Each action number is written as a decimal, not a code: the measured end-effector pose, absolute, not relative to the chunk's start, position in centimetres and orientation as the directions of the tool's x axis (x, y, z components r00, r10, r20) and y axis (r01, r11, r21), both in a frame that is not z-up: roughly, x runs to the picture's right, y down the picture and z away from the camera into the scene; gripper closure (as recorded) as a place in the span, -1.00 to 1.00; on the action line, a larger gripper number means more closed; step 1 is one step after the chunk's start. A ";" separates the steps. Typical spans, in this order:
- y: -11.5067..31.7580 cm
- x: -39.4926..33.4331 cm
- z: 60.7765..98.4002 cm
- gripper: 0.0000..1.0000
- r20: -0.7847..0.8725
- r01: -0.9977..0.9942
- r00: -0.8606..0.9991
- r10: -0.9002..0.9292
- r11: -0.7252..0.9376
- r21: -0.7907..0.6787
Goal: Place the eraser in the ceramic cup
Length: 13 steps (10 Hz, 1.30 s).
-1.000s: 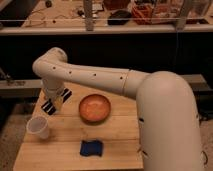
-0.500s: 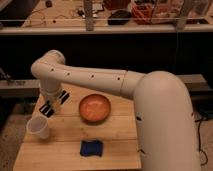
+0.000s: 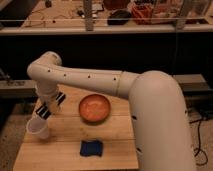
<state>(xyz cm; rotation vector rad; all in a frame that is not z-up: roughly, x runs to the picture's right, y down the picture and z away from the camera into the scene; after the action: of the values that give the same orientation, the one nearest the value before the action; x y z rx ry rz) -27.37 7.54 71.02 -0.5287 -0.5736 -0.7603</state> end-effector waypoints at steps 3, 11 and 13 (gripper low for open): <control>8.2 -29.0 70.7 0.98 0.667 0.772 0.563 -0.487 0.598 -0.216; 8.9 -30.7 70.2 0.98 0.691 0.809 0.512 -0.510 0.556 -0.189; 9.1 -31.3 70.0 0.98 0.695 0.823 0.494 -0.522 0.538 -0.182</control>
<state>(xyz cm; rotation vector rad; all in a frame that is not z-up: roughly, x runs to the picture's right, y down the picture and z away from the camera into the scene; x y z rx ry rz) -31.34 9.08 70.00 -0.5431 -0.6271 -0.8655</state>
